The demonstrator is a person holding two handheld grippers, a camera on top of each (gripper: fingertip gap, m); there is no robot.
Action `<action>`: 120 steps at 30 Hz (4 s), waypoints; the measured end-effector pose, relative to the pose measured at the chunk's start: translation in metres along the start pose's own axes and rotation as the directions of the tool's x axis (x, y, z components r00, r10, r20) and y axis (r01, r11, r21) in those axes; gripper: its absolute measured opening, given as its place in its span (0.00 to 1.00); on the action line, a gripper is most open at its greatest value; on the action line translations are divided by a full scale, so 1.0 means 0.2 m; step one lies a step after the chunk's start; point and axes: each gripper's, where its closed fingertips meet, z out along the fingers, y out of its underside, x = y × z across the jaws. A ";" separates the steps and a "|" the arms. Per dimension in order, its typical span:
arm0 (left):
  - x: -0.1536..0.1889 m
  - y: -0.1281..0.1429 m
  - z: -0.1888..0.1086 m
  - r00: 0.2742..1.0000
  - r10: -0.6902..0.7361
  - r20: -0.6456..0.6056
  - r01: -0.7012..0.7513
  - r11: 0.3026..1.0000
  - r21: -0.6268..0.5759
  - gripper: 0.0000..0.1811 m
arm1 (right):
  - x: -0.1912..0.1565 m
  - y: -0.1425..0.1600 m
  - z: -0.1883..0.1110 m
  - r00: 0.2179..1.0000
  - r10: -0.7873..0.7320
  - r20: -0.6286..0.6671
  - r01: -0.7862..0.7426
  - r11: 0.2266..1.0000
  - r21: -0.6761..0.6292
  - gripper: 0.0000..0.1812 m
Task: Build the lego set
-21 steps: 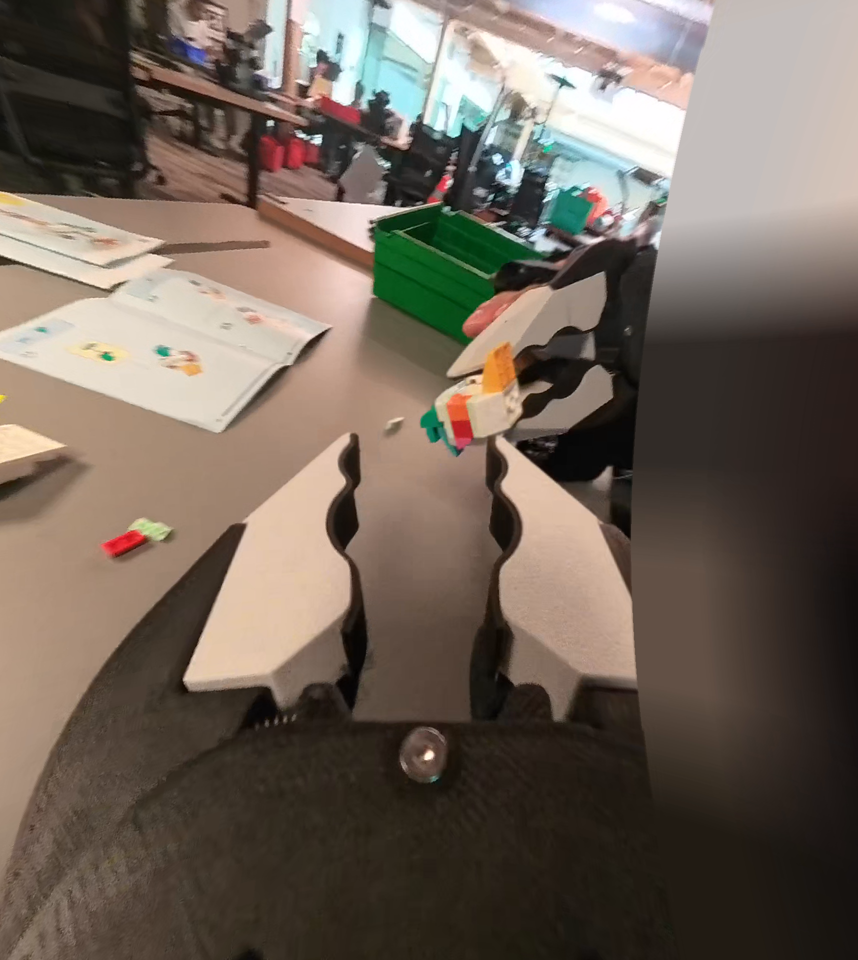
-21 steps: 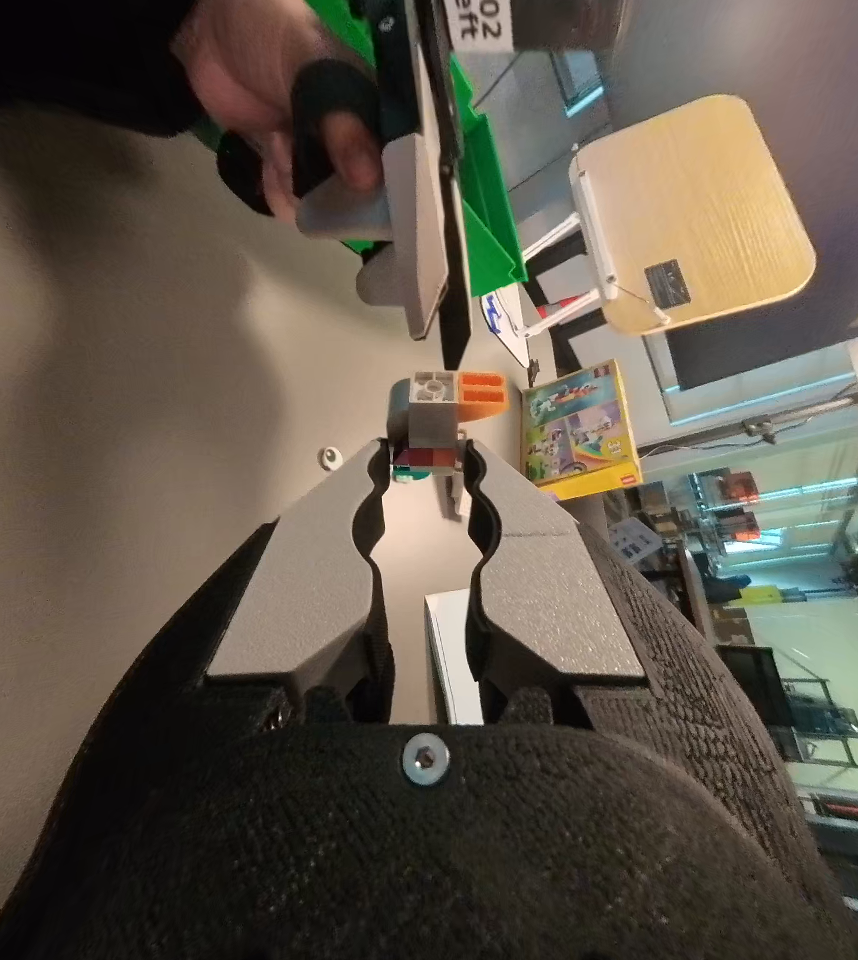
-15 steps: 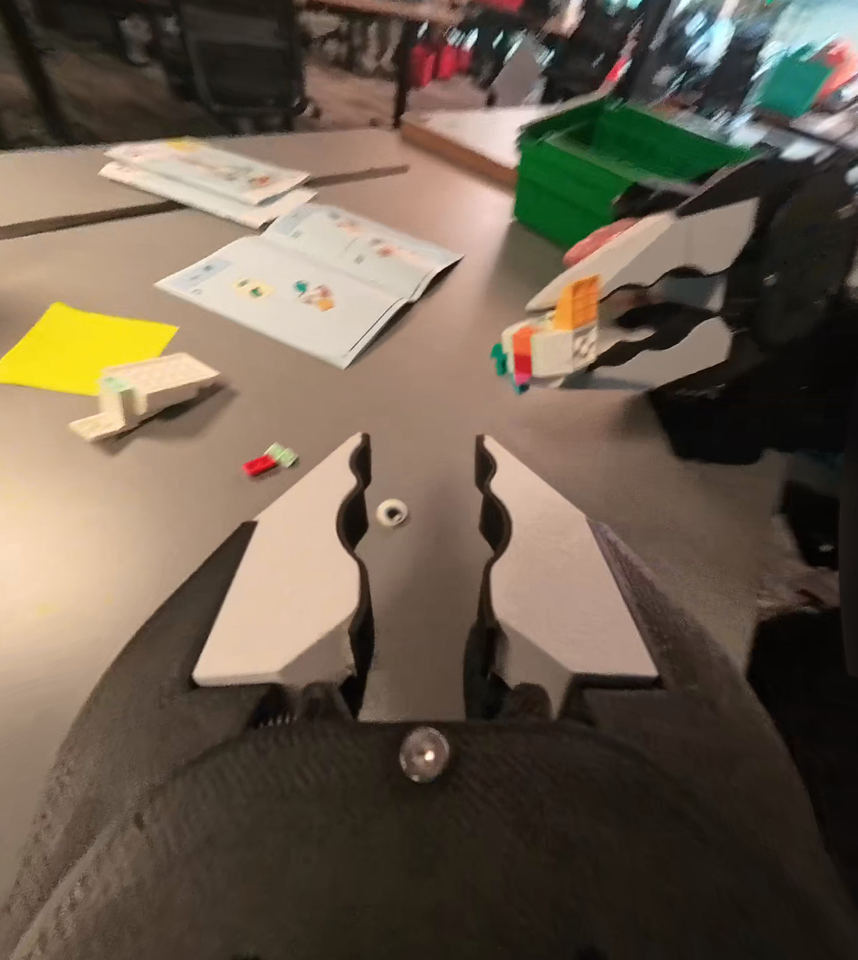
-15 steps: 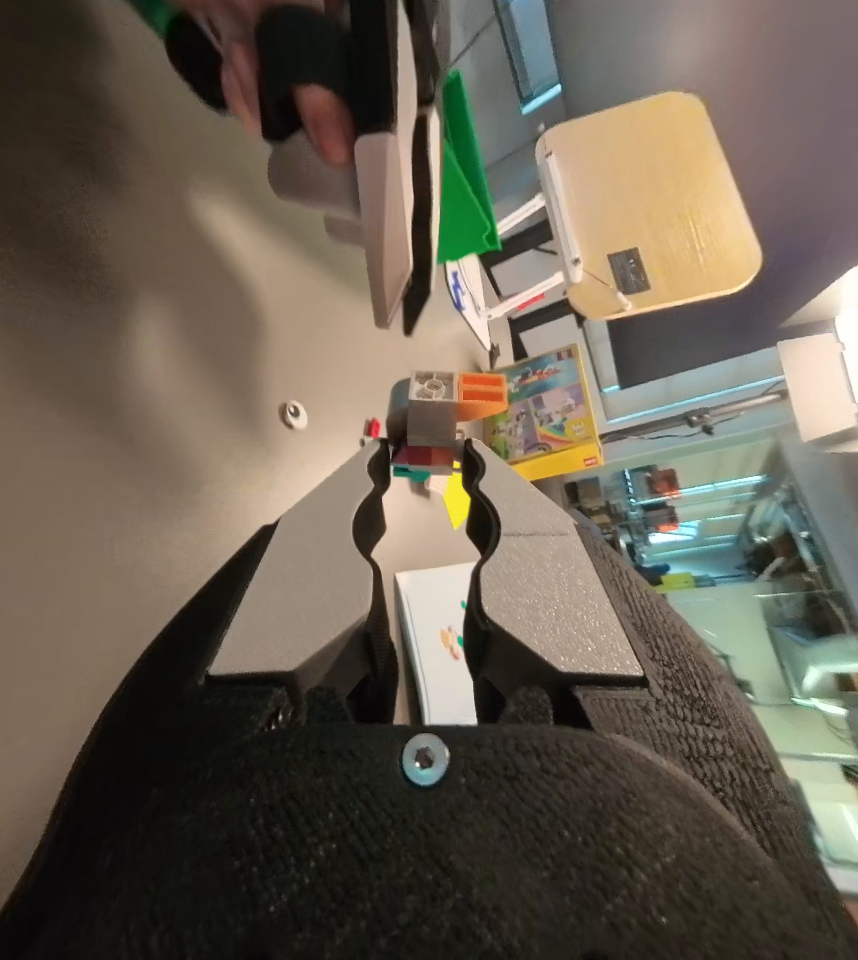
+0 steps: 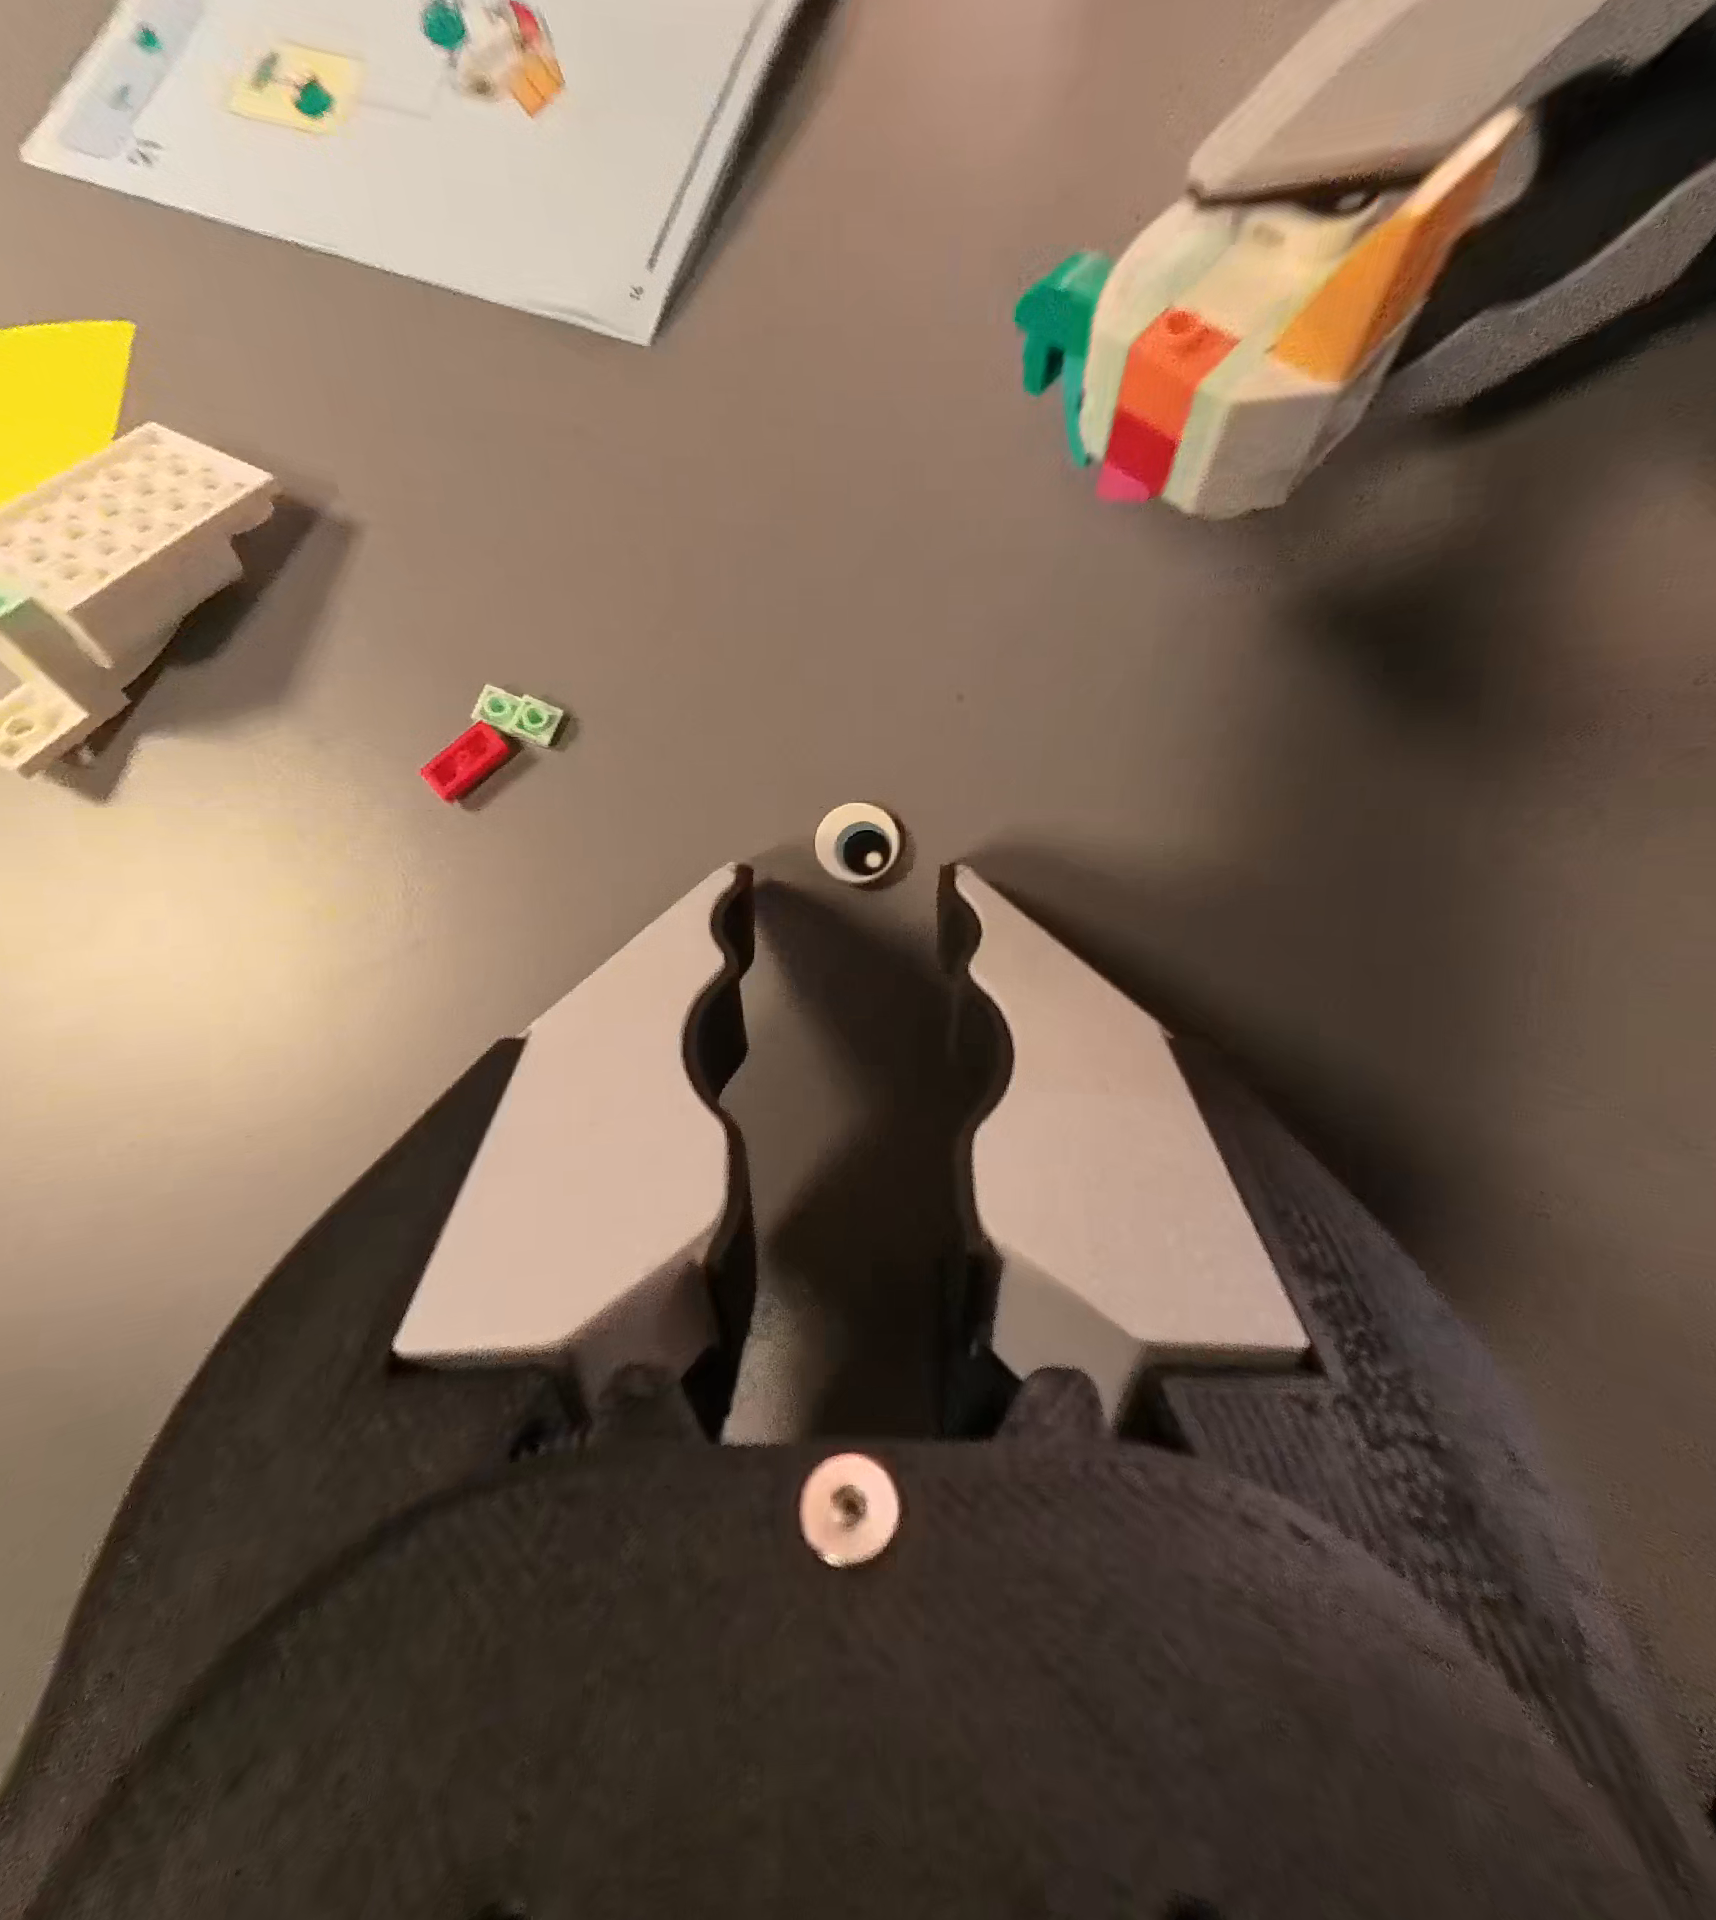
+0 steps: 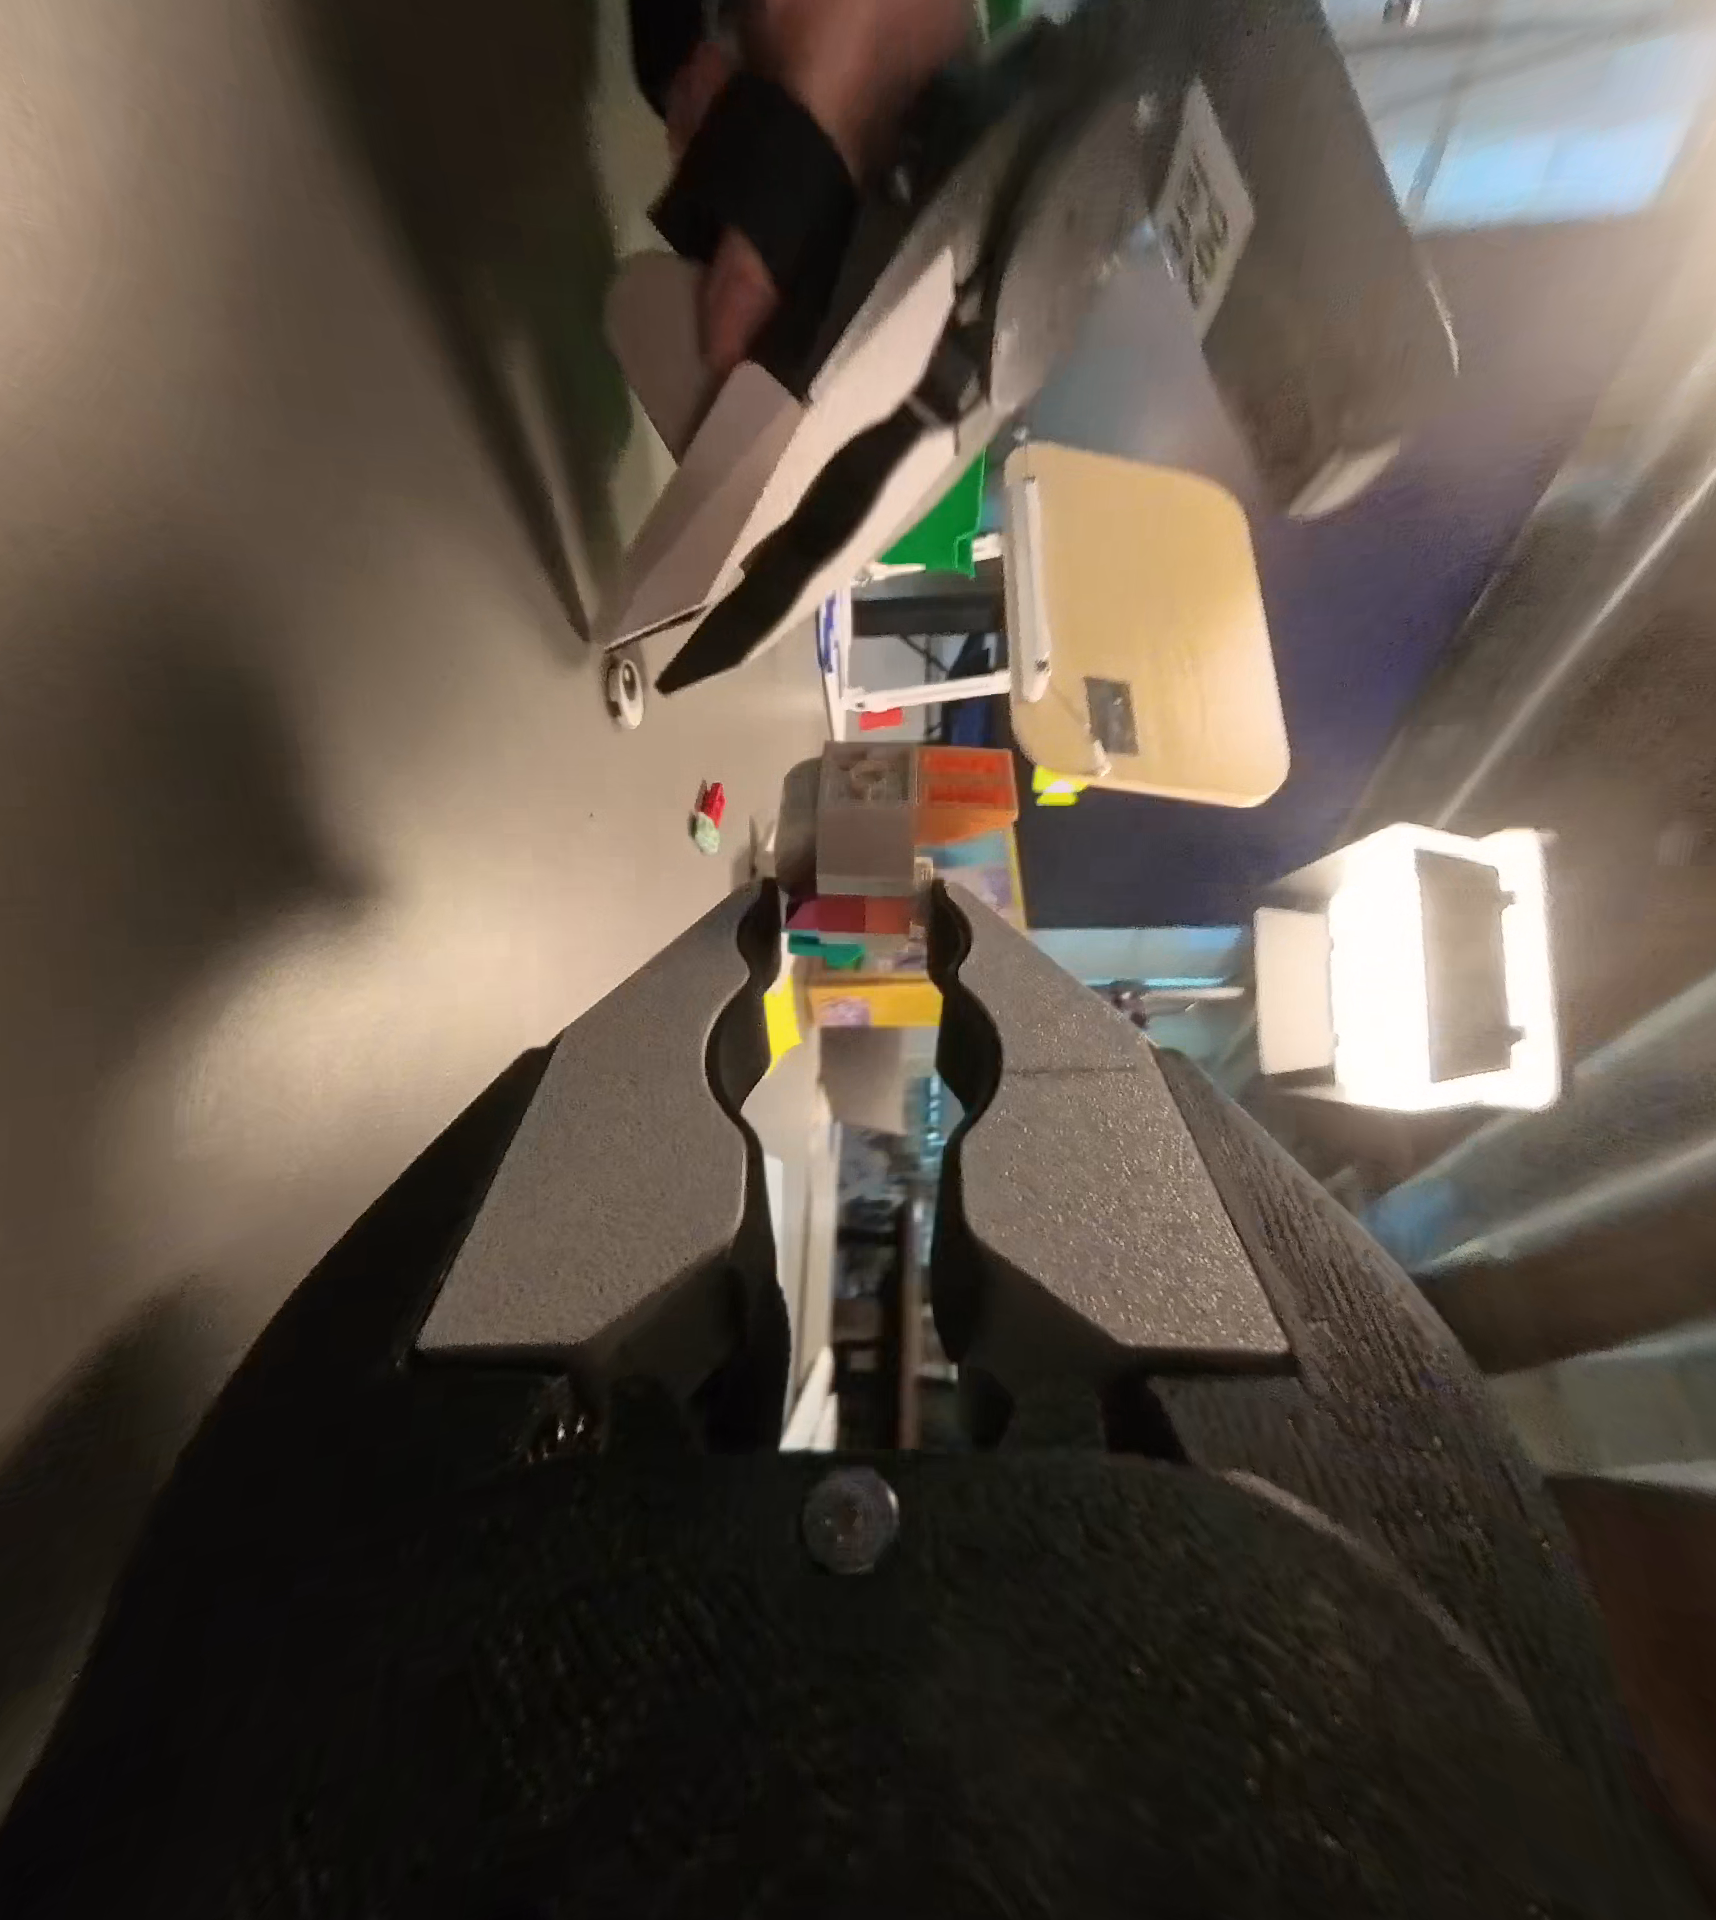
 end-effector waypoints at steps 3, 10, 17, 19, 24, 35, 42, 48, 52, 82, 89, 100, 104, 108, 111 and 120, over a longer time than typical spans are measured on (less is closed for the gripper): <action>0.00 -0.02 0.02 0.999 0.052 -0.005 -0.052 0.998 -0.043 0.19 | -0.02 0.00 -0.02 0.997 -0.081 -0.007 0.082 0.996 0.022 0.14; 0.05 -0.02 0.02 0.991 0.021 -0.131 -0.034 0.994 -0.099 0.17 | -0.06 -0.02 -0.04 0.996 -0.087 -0.005 0.087 0.995 0.049 0.15; 0.06 0.01 0.00 0.992 0.051 -0.113 -0.065 0.990 -0.123 0.13 | -0.06 -0.01 -0.04 0.998 -0.058 -0.009 0.058 0.997 0.046 0.15; 0.06 0.00 0.00 0.993 0.038 -0.115 -0.050 0.993 -0.103 0.13 | -0.06 -0.01 -0.04 0.998 -0.055 -0.006 0.056 0.997 0.050 0.14; 0.05 -0.01 0.01 0.991 0.028 -0.129 -0.037 0.997 -0.074 0.11 | -0.07 -0.02 -0.05 0.998 -0.066 -0.005 0.066 0.996 0.057 0.14; 0.18 -0.29 -0.14 0.965 0.078 -0.250 -0.025 0.977 0.210 0.08 | -0.07 -0.05 -0.05 0.993 -0.111 -0.024 0.113 0.991 0.068 0.15; 0.30 -0.36 -0.16 0.929 0.218 -0.299 -0.173 0.970 0.170 0.08 | -0.06 -0.07 -0.06 0.993 -0.114 -0.039 0.116 0.990 0.081 0.14; 0.32 -0.35 -0.12 0.923 0.237 -0.302 -0.217 0.971 0.099 0.08 | -0.06 -0.08 -0.06 0.993 -0.114 -0.042 0.117 0.989 0.091 0.14; 0.33 -0.36 -0.12 0.920 0.231 -0.316 -0.213 0.973 0.090 0.08 | -0.05 -0.09 -0.07 0.993 -0.111 -0.045 0.115 0.989 0.096 0.14; 0.35 -0.63 -0.33 0.492 0.757 0.431 -0.870 0.453 0.197 0.36 | 0.38 -0.08 -0.16 0.995 -0.074 -0.064 0.077 0.996 0.053 0.14; 0.36 -0.67 -0.35 0.326 0.764 0.557 -0.942 0.310 0.126 0.28 | 0.41 -0.12 -0.17 0.995 -0.082 -0.065 0.085 0.995 0.052 0.14; 0.35 -0.68 -0.37 0.303 0.734 0.608 -0.947 0.300 0.110 0.19 | 0.43 -0.17 -0.15 0.996 -0.055 -0.074 0.059 0.996 0.060 0.14; 0.35 -0.68 -0.38 0.285 0.725 0.627 -0.952 0.292 0.094 0.19 | 0.43 -0.17 -0.14 0.997 -0.040 -0.068 0.044 0.997 0.058 0.14; 0.33 -0.68 -0.39 0.226 0.731 0.644 -0.964 0.262 0.042 0.17 | 0.43 -0.16 -0.14 0.998 -0.034 -0.062 0.037 0.998 0.055 0.14; 0.33 -0.68 -0.40 0.161 0.751 0.641 -0.976 0.219 -0.012 0.16 | 0.43 -0.16 -0.14 0.998 -0.030 -0.050 0.033 0.998 0.051 0.14; 0.33 -0.67 -0.39 0.185 0.783 0.594 -0.972 0.235 -0.008 0.23 | 0.42 -0.16 -0.14 0.999 -0.043 -0.029 0.044 0.998 0.040 0.14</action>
